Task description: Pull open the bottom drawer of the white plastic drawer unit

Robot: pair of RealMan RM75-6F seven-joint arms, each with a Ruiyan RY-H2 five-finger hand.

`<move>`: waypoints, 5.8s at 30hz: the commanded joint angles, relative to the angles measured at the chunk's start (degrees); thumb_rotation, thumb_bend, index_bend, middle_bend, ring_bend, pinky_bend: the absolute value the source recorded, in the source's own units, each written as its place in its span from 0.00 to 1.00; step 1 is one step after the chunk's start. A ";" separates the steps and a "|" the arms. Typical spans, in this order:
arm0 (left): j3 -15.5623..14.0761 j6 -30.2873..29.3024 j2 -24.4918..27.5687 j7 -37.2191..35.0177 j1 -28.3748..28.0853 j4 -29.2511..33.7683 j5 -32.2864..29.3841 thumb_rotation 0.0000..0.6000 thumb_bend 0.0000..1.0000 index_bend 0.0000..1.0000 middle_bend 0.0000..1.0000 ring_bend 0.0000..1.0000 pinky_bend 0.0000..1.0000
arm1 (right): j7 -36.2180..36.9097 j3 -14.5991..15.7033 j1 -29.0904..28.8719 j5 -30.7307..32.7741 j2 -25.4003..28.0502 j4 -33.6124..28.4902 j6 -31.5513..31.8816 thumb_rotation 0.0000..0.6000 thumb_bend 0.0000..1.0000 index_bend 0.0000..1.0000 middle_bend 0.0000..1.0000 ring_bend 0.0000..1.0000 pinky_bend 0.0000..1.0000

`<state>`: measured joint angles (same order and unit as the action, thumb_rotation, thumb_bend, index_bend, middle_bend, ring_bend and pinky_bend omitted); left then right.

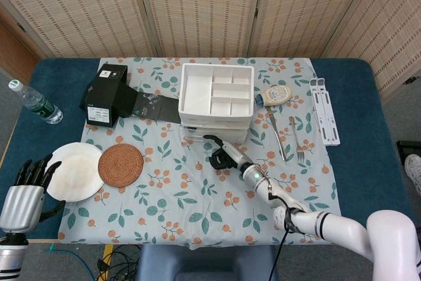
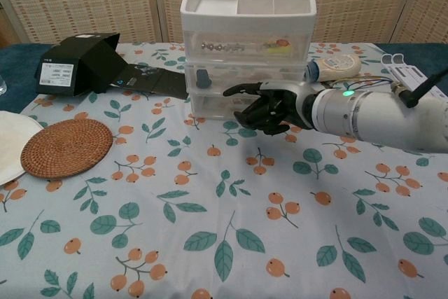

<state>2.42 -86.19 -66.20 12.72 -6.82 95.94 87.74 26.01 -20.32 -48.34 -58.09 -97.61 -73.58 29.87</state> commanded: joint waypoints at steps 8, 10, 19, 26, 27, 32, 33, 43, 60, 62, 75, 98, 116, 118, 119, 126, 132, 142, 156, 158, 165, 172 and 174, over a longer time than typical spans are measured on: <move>0.06 0.04 -0.01 0.14 -0.16 0.20 0.25 1.00 0.17 0.14 0.07 0.11 0.07 | -1.66 1.23 1.27 0.45 2.04 -2.93 1.55 1.00 0.59 0.11 0.79 0.93 0.99; 0.03 0.02 0.03 0.13 -0.09 0.19 0.19 1.00 0.17 0.14 0.07 0.11 0.07 | -2.15 1.80 1.66 0.23 2.80 -4.27 1.72 1.00 0.59 0.10 0.79 0.93 0.99; -0.08 -0.11 -0.05 -0.15 -0.04 0.03 0.51 1.00 0.17 0.14 0.07 0.11 0.07 | -7.68 4.54 4.79 -2.40 9.25 -14.60 7.48 1.00 0.59 0.08 0.78 0.93 0.99; -0.09 0.13 -0.29 -0.58 -0.28 -0.32 0.82 1.00 0.17 0.14 0.07 0.11 0.07 | -20.46 6.87 7.26 -2.96 14.63 -20.91 17.85 1.00 0.59 0.08 0.79 0.93 0.99; -0.08 0.22 -0.36 -0.60 -0.34 -0.38 0.82 1.00 0.17 0.14 0.07 0.11 0.07 | -22.60 7.17 7.53 -2.47 15.12 -21.47 19.28 1.00 0.59 0.08 0.79 0.93 0.99; -0.08 0.53 -0.65 -0.60 -0.60 -0.49 0.94 1.00 0.17 0.14 0.07 0.11 0.07 | -26.61 7.62 8.02 0.43 16.56 -22.99 21.18 1.00 0.59 0.08 0.79 0.93 0.99; -0.08 0.55 -0.66 -0.55 -0.64 -0.47 0.99 1.00 0.17 0.14 0.07 0.11 0.07 | -26.91 7.64 8.06 0.80 16.69 -23.03 21.30 1.00 0.59 0.08 0.79 0.93 0.99; -0.03 0.76 -0.72 -0.04 -0.76 -0.19 0.76 1.00 0.17 0.14 0.07 0.11 0.07 | -28.27 7.71 7.24 3.14 16.41 -21.46 20.04 1.00 0.59 0.08 0.78 0.93 0.99; 0.04 0.96 -0.71 0.34 -0.94 0.08 0.55 1.00 0.17 0.14 0.07 0.11 0.07 | -28.28 7.14 5.56 5.25 15.42 -18.65 17.63 1.00 0.59 0.08 0.78 0.93 0.99; 0.03 0.96 -0.70 0.41 -0.94 0.12 0.54 1.00 0.17 0.14 0.07 0.11 0.07 | -28.38 7.14 5.34 5.44 15.28 -18.33 17.38 1.00 0.59 0.08 0.78 0.93 0.99; -0.03 0.96 -0.62 0.57 -0.87 0.14 0.34 1.00 0.17 0.14 0.07 0.11 0.07 | -27.88 7.08 4.82 5.63 14.74 -17.17 16.70 1.00 0.59 0.13 0.78 0.93 0.99; -0.08 1.14 -0.52 0.91 -0.88 0.31 0.09 1.00 0.17 0.14 0.07 0.11 0.07 | -25.54 8.34 6.44 2.02 16.22 -20.09 17.08 1.00 0.59 0.22 0.78 0.93 0.99; -0.16 1.37 -0.84 1.02 -1.10 0.22 0.31 1.00 0.17 0.14 0.07 0.11 0.07 | -23.39 10.84 9.15 -2.62 19.60 -26.37 17.71 1.00 0.59 0.22 0.78 0.93 0.99; -0.18 1.49 -0.88 1.05 -1.16 0.19 0.29 1.00 0.17 0.14 0.07 0.11 0.07 | -23.36 11.19 9.36 -3.15 20.01 -26.91 17.69 1.00 0.59 0.22 0.78 0.93 0.99; -0.17 1.50 -0.88 1.05 -1.16 0.19 0.28 1.00 0.17 0.14 0.07 0.11 0.07 | -23.34 11.21 9.39 -3.21 20.05 -26.96 17.70 1.00 0.59 0.22 0.78 0.93 0.99; -0.24 1.54 -1.04 0.98 -1.17 0.02 0.30 1.00 0.17 0.14 0.07 0.11 0.07 | -22.30 12.12 10.49 -4.88 21.22 -28.66 18.11 1.00 0.59 0.22 0.78 0.93 0.99; -0.19 1.58 -1.15 0.90 -1.25 -0.07 0.28 1.00 0.17 0.14 0.07 0.11 0.07 | -21.68 12.87 11.38 -6.27 21.92 -29.30 18.60 1.00 0.59 0.22 0.78 0.93 0.99; -0.22 1.61 -1.20 0.85 -1.39 0.00 0.53 1.00 0.17 0.14 0.07 0.11 0.07 | -21.29 13.07 12.49 -8.94 23.30 -30.49 20.36 1.00 0.59 0.15 0.78 0.93 0.99; -0.55 0.99 -1.13 0.27 -0.93 -0.13 0.85 1.00 0.17 0.14 0.07 0.11 0.07 | -28.24 9.19 7.57 -8.95 31.09 -33.89 17.81 1.00 0.61 0.14 0.78 0.93 1.00; -0.56 0.84 -1.14 0.04 -0.84 -0.27 0.89 1.00 0.17 0.14 0.07 0.11 0.07 | -30.64 8.55 5.91 -7.93 32.45 -34.04 16.55 1.00 0.64 0.14 0.78 0.93 1.00; -0.75 0.41 -1.36 -1.27 -0.52 -1.05 1.16 1.00 0.17 0.14 0.07 0.11 0.07 | -42.71 9.45 -0.99 -1.14 36.22 -33.61 10.94 1.00 0.80 0.14 0.84 1.00 1.00; -0.91 -0.17 -1.49 -3.12 -0.03 -2.35 1.28 1.00 0.17 0.14 0.07 0.11 0.07 | -53.79 13.53 -7.54 11.37 36.08 -33.14 10.16 1.00 0.96 0.15 0.91 1.00 1.00; -0.95 -0.25 -1.51 -3.51 0.02 -2.60 1.40 1.00 0.17 0.14 0.07 0.11 0.07 | -56.86 15.00 -9.44 14.50 35.72 -32.80 10.46 1.00 0.96 0.15 0.93 1.00 1.00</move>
<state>1.50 -86.40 -67.70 9.28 -6.83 93.40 89.09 -26.70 -7.65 -54.67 -47.80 -61.66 -106.85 40.51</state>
